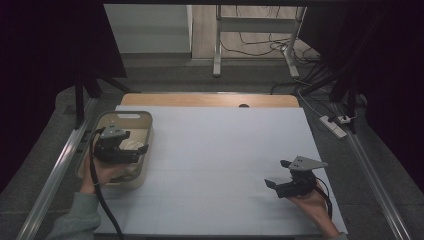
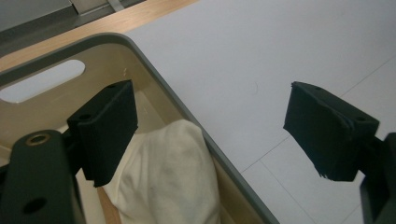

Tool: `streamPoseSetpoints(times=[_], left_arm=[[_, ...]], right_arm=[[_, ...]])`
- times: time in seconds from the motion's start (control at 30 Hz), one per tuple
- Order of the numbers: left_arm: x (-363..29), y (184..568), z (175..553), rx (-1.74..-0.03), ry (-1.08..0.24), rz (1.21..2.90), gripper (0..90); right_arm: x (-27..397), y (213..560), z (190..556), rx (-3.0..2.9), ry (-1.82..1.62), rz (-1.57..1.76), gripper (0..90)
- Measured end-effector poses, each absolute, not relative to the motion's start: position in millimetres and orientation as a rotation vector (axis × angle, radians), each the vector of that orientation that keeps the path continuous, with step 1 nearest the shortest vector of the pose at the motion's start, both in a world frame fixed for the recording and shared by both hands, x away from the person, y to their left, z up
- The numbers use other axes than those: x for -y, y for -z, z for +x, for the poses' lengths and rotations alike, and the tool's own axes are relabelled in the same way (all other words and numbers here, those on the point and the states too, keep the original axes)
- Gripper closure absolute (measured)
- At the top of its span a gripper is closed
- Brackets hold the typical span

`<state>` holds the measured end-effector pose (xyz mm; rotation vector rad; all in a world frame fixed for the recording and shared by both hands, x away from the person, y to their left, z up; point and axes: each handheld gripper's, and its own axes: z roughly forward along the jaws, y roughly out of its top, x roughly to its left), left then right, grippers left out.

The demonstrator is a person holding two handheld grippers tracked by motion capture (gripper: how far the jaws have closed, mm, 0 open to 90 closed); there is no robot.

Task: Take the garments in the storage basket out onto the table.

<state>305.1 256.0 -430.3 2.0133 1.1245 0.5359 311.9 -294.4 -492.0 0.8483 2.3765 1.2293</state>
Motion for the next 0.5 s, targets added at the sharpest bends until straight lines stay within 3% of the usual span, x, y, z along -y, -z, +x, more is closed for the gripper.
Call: streamPoseSetpoints(times=[0.5], left_arm=[[-285.1, 437.7, 307.0, -1.22, -0.508, 2.013, 17.0]], right_arm=[[293.6, 493.2, 312.5, -2.39, -1.203, 0.839, 6.2]])
